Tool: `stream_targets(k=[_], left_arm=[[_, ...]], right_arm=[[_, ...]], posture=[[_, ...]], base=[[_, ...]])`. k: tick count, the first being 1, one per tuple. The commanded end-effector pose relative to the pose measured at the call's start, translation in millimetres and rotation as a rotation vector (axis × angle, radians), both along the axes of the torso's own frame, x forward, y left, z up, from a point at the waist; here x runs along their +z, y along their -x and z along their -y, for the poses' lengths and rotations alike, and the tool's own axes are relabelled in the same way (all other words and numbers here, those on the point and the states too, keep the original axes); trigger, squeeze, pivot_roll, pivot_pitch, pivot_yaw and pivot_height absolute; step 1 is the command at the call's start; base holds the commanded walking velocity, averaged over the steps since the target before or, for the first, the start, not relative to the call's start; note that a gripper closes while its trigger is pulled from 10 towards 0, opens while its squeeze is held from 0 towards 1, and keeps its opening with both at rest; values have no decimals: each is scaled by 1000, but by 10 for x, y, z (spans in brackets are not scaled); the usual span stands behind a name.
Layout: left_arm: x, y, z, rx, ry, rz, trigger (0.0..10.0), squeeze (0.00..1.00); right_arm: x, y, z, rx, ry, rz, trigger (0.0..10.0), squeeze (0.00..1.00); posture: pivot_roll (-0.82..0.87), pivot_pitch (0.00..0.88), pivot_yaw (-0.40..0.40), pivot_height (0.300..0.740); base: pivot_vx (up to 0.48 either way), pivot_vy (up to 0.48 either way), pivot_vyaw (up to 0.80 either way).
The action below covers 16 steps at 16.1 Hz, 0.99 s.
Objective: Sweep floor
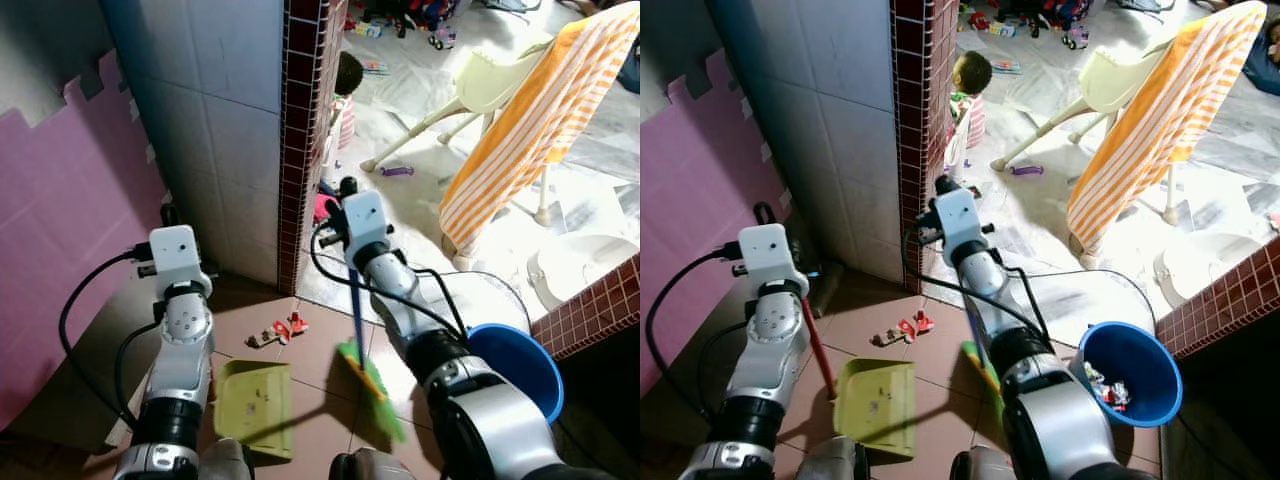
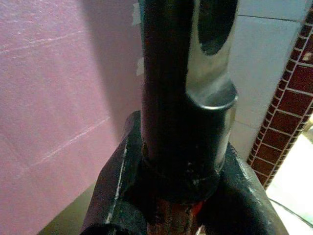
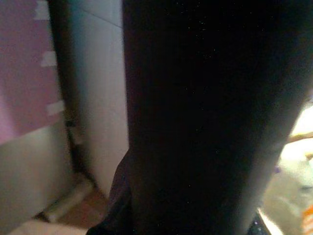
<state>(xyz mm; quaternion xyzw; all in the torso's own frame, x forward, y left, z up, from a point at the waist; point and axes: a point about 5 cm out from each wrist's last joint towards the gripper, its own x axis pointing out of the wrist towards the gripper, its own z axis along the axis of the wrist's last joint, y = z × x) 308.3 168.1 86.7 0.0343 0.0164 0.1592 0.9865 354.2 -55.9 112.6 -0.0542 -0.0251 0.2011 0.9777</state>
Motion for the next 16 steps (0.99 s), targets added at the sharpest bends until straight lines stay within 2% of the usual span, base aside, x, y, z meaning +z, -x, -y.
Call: stream_targets(k=[1, 4, 5, 7, 9, 10, 11, 12, 14, 16], left_arm=[[53, -48, 33, -12, 5, 28, 10000, 0], [-34, -57, 27, 2, 32, 2, 10000, 0], [-57, -81, 27, 3, 44, -8, 10000, 0], [-69, -103, 28, 5, 51, -12, 10000, 0], [-84, -126, 23, 11, 60, -17, 10000, 0], [-87, -134, 22, 11, 60, -17, 10000, 0], [-91, -151, 17, 11, 62, -19, 10000, 0], [-95, -164, 16, 10, 63, -20, 10000, 0], [-92, -186, 20, 4, 62, -21, 10000, 0], [-83, -199, 23, -1, 57, -16, 10000, 0]], right_arm=[[37, -25, -17, 21, -62, -32, 10000, 0], [159, 4, -117, 207, -181, -83, 10000, 0], [316, 17, -93, 289, -179, -29, 10000, 0], [437, 8, -34, 326, -184, 4, 10000, 0], [634, 3, 85, 386, -105, 87, 10000, 0], [680, 2, 111, 393, -79, 106, 10000, 0], [819, -17, 193, 378, -65, 152, 10000, 0], [969, -59, 276, 332, -65, 213, 10000, 0], [1132, -149, 393, 234, -100, 275, 10000, 0], [1162, -190, 454, 158, -86, 301, 10000, 0]], posture=[[12, 96, -88, 740], [-6, 87, -89, 740], [-12, 81, -90, 740], [-16, 71, -91, 740], [-24, 62, -89, 740], [-28, 61, -88, 740], [-31, 59, -84, 740], [-32, 56, -81, 740], [-29, 52, -77, 740], [-29, 51, -74, 740]], base=[[0, 0, 0], [0, 0, 0], [0, 0, 0], [0, 0, 0], [0, 0, 0], [0, 0, 0], [0, 0, 0], [0, 0, 0], [0, 0, 0], [0, 0, 0]])
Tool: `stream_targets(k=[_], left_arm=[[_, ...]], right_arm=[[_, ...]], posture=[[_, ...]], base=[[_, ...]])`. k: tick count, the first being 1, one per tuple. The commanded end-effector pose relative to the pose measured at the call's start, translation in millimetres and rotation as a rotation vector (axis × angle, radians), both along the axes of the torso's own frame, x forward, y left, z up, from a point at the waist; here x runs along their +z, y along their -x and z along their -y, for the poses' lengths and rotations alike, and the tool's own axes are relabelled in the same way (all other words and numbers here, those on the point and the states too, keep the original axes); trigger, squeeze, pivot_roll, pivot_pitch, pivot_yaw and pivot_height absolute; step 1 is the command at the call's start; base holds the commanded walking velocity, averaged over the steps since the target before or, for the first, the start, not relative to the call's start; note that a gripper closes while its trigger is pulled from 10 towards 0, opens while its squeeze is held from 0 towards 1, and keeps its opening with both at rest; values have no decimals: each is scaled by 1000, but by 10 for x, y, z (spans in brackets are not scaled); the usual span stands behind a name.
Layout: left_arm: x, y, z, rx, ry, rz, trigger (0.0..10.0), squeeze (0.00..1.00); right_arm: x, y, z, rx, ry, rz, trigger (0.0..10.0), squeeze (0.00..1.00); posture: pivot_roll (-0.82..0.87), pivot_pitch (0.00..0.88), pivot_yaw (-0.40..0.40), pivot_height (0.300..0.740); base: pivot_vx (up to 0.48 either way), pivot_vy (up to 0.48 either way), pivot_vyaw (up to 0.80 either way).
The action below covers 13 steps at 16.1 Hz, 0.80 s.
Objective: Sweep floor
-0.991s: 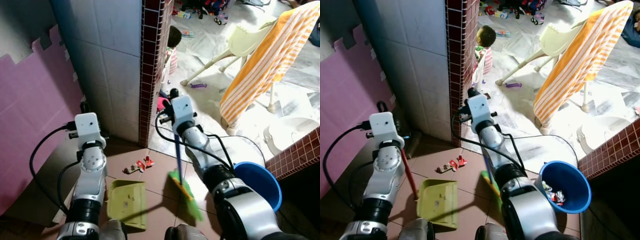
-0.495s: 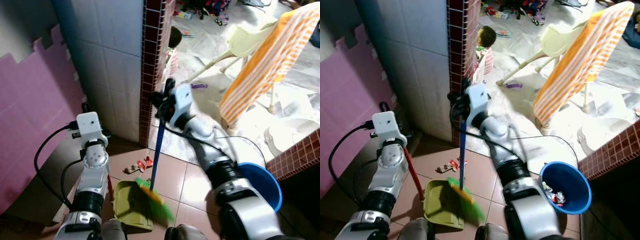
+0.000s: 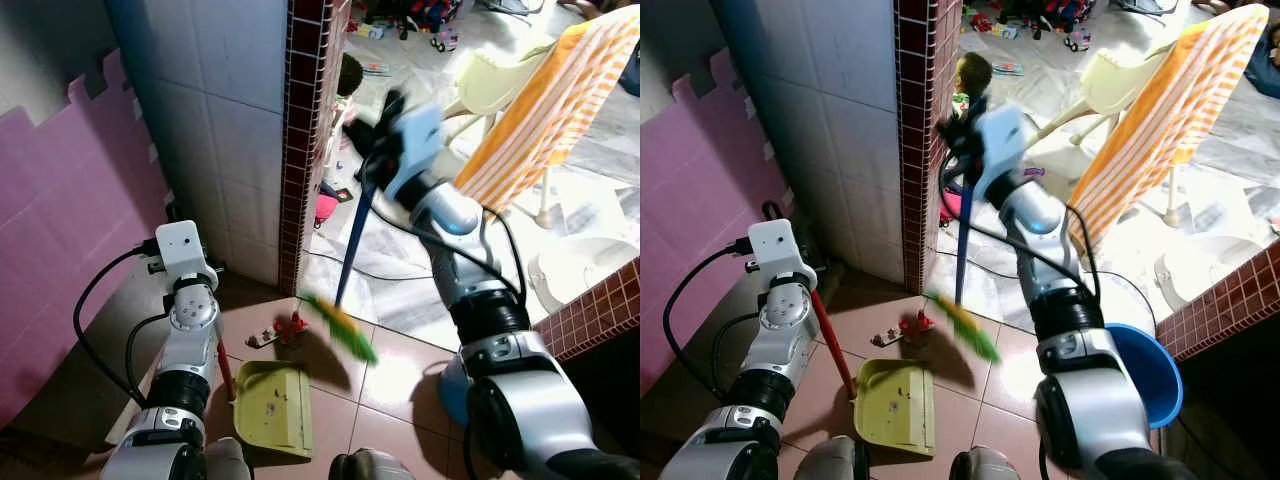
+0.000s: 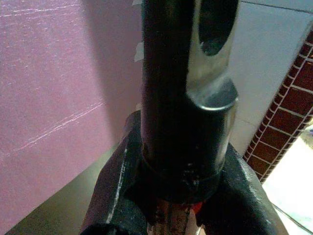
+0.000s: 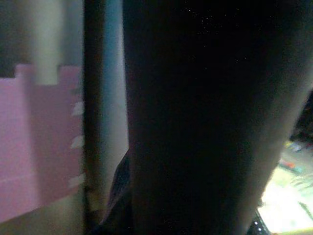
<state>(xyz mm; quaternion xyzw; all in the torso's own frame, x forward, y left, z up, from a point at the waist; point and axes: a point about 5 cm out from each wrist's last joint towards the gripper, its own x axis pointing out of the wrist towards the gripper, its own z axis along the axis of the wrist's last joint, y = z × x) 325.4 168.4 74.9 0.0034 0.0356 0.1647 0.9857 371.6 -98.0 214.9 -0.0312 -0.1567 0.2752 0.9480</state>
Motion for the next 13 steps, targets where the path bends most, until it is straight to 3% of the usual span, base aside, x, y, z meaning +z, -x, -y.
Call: stream_targets(k=[1, 4, 5, 7, 9, 11, 13], left_arm=[[50, -33, 21, -14, -17, 17, 10000, 0], [166, -27, -7, -1, -87, 59, 10000, 0], [289, -19, -49, 19, -114, 105, 10000, 0], [350, -19, -48, 5, -91, 110, 10000, 0], [388, 7, -46, -19, -91, 111, 10000, 0], [345, 40, -113, -11, -112, 92, 10000, 0], [329, 40, -143, 0, -113, 79, 10000, 0]], right_arm=[[137, -16, 31, -30, 2, 65, 10000, 0], [10, 24, -50, -63, 81, 100, 10000, 0], [-180, 81, -166, -49, 115, 80, 10000, 0], [-353, 134, -268, -23, 159, 57, 10000, 0], [-563, 175, -355, 12, 210, -21, 10000, 0], [-945, 262, -435, 130, 340, -234, 10000, 0], [-997, 320, -455, 208, 354, -262, 10000, 0]], posture=[[-27, 50, -72, 740], [-24, 51, -68, 740], [-12, 53, -67, 740], [4, 54, -66, 740], [16, 56, -64, 740], [25, 58, -59, 740], [21, 60, -56, 740]], base=[[0, 0, 0], [0, 0, 0], [0, 0, 0], [0, 0, 0], [0, 0, 0], [0, 0, 0], [0, 0, 0]])
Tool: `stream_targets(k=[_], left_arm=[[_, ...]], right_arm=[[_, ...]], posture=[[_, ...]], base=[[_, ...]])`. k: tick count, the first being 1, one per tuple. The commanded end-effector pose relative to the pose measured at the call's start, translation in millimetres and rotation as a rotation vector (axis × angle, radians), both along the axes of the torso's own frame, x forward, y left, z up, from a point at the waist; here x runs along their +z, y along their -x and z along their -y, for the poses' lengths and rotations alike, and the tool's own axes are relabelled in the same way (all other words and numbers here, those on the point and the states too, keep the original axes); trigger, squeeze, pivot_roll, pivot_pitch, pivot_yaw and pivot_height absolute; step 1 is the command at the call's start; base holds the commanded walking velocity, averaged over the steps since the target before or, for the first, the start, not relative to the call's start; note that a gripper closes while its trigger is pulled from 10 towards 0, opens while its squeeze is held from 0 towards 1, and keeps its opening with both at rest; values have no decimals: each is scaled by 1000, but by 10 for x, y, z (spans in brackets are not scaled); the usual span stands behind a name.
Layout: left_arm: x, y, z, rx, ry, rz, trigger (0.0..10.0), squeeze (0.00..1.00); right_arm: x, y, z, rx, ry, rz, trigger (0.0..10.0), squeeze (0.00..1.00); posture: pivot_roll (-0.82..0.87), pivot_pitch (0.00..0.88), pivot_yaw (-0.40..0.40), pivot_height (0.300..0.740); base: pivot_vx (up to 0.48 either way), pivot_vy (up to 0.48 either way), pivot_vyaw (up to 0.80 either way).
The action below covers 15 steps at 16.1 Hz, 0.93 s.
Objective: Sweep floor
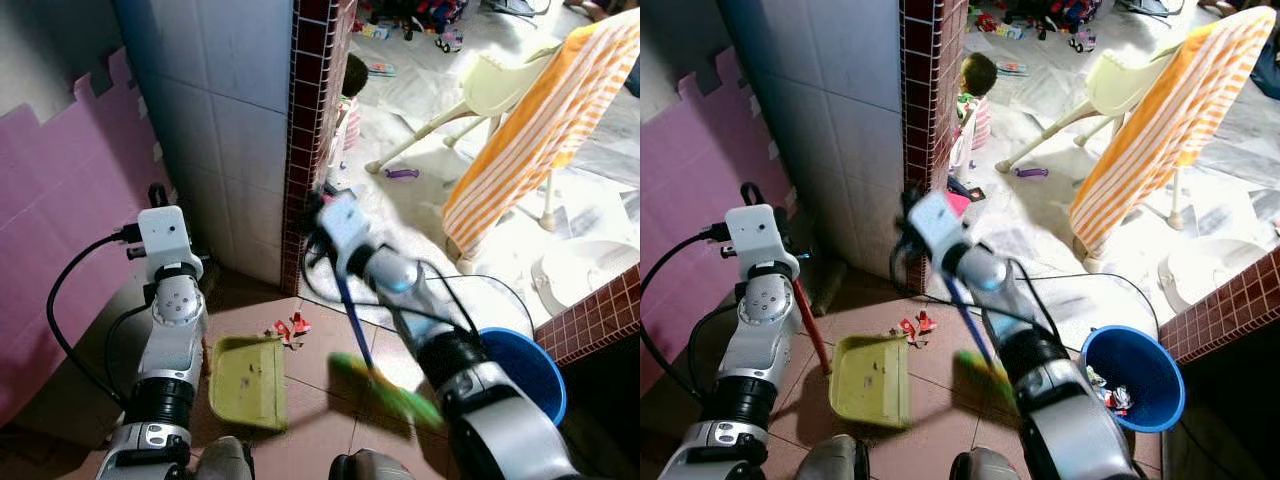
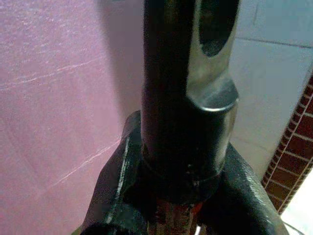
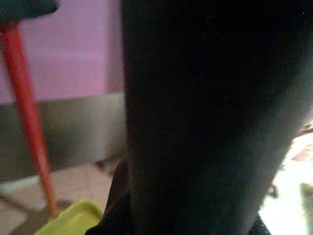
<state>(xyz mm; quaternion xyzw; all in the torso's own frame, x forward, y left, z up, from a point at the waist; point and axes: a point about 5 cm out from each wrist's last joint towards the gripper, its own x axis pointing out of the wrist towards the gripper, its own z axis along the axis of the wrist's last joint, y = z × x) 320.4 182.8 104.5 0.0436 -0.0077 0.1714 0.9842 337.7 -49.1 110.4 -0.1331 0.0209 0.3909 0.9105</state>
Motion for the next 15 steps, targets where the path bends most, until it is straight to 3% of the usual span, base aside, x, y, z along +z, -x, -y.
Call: stream_targets(k=[1, 3, 5, 8, 10, 14, 15], left_arm=[[48, -21, 4, -9, -23, 2, 10000, 0], [75, -26, 7, -10, -31, 1, 10000, 0], [196, -43, 99, -69, -43, 13, 10000, 0], [318, -65, 279, -183, -10, 48, 10000, 0], [531, -70, 379, -241, -27, 134, 10000, 0], [846, -62, 341, -203, -128, 266, 10000, 0], [910, -51, 272, -151, -200, 293, 10000, 0]], right_arm=[[119, -32, 43, 29, -41, 5, 10000, 0], [192, -39, 49, 53, -74, 20, 10000, 0], [432, -181, 146, -8, -71, 151, 10000, 0], [476, -263, 215, -127, -54, 207, 10000, 0], [485, -262, 207, -144, -56, 225, 10000, 0], [462, -254, 212, -144, -44, 222, 10000, 0], [445, -248, 212, -149, -65, 211, 10000, 0]], posture=[[17, 60, -52, 740], [11, 61, -47, 740], [10, 60, -43, 740], [20, 58, -46, 740], [27, 58, -53, 740], [29, 56, -56, 740], [28, 53, -57, 740]], base=[[0, 0, 0], [0, 0, 0], [0, 0, 0], [0, 0, 0], [0, 0, 0], [0, 0, 0], [0, 0, 0]])
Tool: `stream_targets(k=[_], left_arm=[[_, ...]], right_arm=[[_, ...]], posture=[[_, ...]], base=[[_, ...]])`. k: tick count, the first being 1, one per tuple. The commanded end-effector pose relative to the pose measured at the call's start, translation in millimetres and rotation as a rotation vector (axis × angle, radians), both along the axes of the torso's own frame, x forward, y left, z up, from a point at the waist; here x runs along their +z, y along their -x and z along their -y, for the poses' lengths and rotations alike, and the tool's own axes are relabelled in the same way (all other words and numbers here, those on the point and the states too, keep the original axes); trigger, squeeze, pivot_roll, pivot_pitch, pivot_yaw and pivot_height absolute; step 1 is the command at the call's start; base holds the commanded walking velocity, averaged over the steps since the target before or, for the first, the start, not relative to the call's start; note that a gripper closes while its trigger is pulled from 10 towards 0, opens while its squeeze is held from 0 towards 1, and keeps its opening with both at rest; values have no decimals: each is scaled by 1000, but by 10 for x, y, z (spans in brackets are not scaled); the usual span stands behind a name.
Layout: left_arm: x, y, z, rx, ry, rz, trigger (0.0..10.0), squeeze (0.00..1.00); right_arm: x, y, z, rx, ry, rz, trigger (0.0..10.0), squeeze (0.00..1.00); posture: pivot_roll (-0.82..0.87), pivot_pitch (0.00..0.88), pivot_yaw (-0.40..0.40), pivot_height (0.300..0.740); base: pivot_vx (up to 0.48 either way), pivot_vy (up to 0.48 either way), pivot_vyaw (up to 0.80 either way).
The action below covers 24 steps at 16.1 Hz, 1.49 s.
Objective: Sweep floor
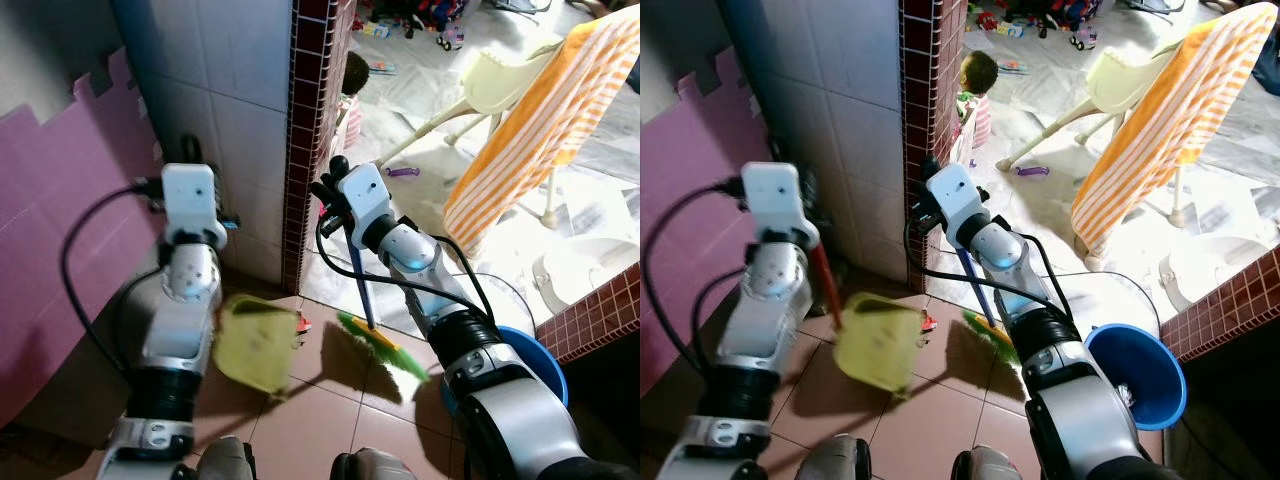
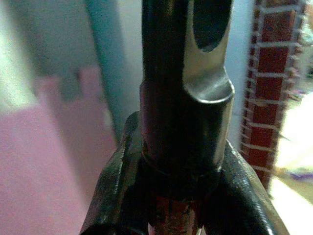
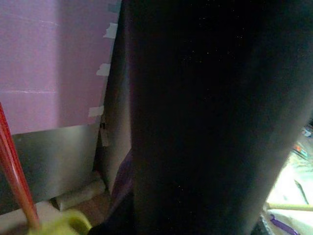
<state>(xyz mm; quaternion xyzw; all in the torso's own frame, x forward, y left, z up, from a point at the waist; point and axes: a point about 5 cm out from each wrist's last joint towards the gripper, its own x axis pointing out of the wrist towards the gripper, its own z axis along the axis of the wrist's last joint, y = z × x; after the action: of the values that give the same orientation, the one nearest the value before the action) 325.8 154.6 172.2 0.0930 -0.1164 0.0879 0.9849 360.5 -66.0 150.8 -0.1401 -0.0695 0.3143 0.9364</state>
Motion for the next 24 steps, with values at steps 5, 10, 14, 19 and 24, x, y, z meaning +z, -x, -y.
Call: stream_targets(k=[5, 10, 14, 19, 24], left_arm=[[-32, 22, -134, 89, -72, -7, 10000, 0], [-204, 15, -131, 122, -89, -50, 10000, 0], [-402, 18, -158, 237, -96, -82, 10000, 0], [-637, -36, -51, 216, -61, -152, 10000, 0], [-878, -54, -4, 235, -2, -231, 10000, 0]], right_arm=[[-6, 72, 18, -54, -124, 52, 10000, 0], [55, 122, 30, -125, -191, 114, 10000, 0], [72, 185, 1, -152, -226, 144, 10000, 0], [25, 229, -83, -90, -228, 91, 10000, 0], [-122, 316, -191, 150, -171, -103, 10000, 0]], posture=[[24, 47, -63, 740], [16, 43, -66, 740], [10, 48, -68, 740], [2, 54, -73, 740], [-19, 49, -73, 740]], base=[[0, 0, 320], [0, 0, 800], [0, 0, 148], [0, 0, 0], [0, 0, 0]])
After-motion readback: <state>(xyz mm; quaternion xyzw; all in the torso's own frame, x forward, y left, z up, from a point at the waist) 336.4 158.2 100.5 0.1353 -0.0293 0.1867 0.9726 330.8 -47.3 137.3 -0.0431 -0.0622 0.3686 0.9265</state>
